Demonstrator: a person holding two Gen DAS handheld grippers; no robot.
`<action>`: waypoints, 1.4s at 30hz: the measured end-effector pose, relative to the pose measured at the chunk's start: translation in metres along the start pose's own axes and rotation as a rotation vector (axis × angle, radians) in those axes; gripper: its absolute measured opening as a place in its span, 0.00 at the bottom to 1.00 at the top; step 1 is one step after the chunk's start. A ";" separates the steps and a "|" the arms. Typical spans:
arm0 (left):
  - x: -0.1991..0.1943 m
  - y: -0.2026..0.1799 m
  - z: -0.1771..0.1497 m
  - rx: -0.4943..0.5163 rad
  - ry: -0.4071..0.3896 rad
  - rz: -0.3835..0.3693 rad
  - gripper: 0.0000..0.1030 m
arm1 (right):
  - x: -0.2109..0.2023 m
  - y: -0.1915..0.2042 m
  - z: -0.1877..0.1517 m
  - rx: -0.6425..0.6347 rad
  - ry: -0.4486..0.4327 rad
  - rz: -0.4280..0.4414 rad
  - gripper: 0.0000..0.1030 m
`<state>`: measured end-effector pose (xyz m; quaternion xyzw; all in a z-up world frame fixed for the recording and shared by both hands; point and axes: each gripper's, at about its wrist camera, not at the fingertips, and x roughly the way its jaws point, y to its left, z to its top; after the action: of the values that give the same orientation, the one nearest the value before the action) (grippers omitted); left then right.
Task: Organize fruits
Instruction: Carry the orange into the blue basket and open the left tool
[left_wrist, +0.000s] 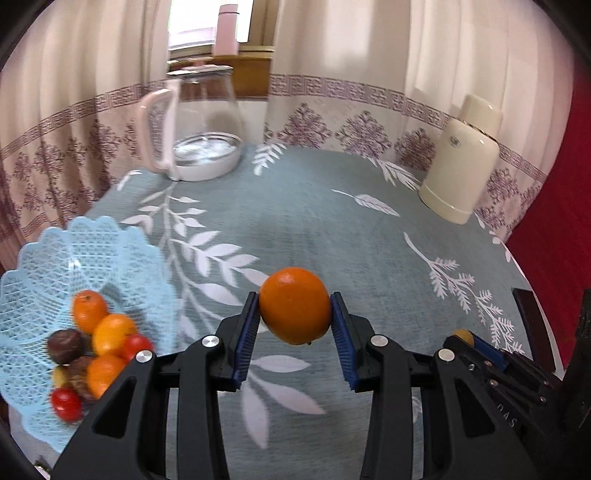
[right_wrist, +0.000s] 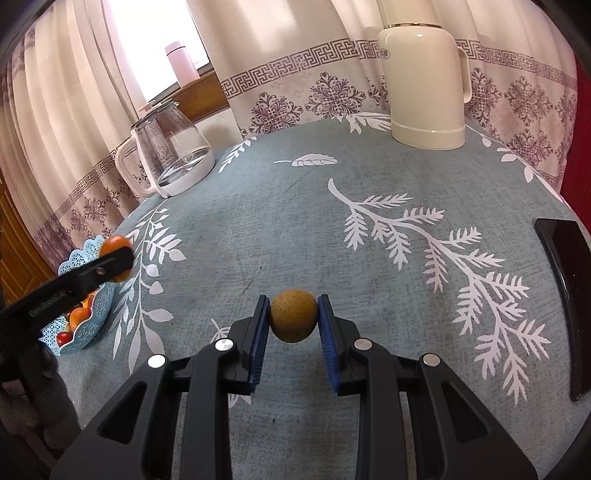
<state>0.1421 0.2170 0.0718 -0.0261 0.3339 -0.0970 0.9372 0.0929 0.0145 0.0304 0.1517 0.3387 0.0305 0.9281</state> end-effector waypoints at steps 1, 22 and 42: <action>-0.005 0.006 0.001 -0.009 -0.008 0.015 0.39 | 0.000 0.000 0.000 0.000 0.000 0.000 0.26; -0.068 0.125 -0.011 -0.187 -0.074 0.297 0.39 | 0.000 0.001 -0.001 -0.010 -0.004 -0.006 0.26; -0.076 0.169 -0.026 -0.265 -0.072 0.411 0.57 | 0.000 0.001 -0.001 -0.014 -0.007 -0.008 0.26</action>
<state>0.0957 0.3978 0.0795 -0.0837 0.3084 0.1411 0.9370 0.0923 0.0155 0.0305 0.1441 0.3360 0.0284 0.9303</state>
